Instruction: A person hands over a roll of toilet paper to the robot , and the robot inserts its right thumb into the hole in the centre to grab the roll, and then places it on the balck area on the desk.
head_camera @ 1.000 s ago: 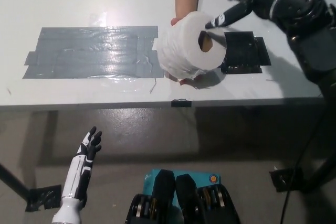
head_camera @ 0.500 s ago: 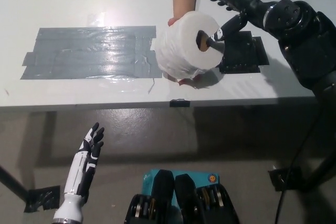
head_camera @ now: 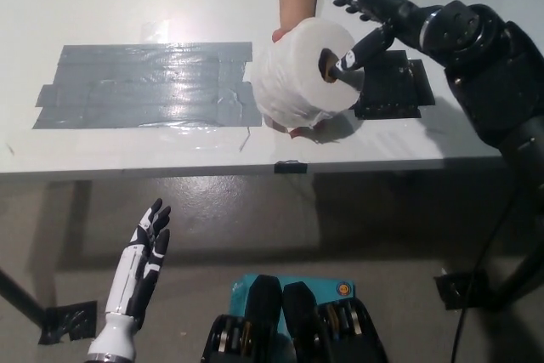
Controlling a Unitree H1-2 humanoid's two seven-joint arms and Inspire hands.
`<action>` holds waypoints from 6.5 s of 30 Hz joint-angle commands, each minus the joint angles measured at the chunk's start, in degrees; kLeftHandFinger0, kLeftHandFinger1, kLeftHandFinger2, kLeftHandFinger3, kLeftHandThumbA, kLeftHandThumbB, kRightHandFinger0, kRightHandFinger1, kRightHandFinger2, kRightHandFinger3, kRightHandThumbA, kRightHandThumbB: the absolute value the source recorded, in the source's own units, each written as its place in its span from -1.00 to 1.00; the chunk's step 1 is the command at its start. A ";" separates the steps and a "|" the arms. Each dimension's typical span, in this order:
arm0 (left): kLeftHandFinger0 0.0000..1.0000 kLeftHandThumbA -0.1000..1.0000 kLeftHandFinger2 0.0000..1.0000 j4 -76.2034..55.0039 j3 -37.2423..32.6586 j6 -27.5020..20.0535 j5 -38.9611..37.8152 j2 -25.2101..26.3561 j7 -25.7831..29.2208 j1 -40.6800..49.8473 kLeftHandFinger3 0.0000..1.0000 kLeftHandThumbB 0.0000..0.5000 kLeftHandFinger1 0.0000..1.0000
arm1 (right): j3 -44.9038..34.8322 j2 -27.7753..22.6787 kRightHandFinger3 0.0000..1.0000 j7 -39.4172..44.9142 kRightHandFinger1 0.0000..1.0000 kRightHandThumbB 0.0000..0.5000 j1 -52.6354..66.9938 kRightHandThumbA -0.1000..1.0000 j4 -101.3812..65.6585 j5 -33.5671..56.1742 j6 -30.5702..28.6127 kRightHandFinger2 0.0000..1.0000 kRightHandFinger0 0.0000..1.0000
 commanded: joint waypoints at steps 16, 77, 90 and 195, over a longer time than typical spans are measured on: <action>1.00 0.82 1.00 -1.91 -1.05 -1.86 1.03 0.88 -0.54 -1.10 1.00 -0.52 1.00 | 1.43 3.88 1.00 -6.26 1.00 0.75 -5.59 1.00 9.23 -6.65 -7.51 1.00 1.00; 1.00 0.91 1.00 -1.07 -1.81 -2.53 2.07 1.70 0.35 -0.88 1.00 -0.44 1.00 | -49.51 9.80 0.96 -8.61 -0.37 -0.30 -4.10 -1.00 27.60 25.31 -1.79 0.77 -1.00; 1.00 0.93 1.00 -0.85 -1.51 -2.25 1.97 1.83 0.48 -0.47 1.00 -0.38 1.00 | -47.94 3.30 1.00 -5.24 -0.05 -0.56 -8.40 -1.00 25.02 22.69 -0.37 0.84 -1.00; 1.00 0.98 1.00 3.45 0.21 -1.91 2.44 1.32 1.54 -15.66 1.00 -0.59 1.00 | -33.34 -13.20 1.00 3.47 1.00 0.27 27.01 0.36 -96.71 21.92 15.02 1.00 1.00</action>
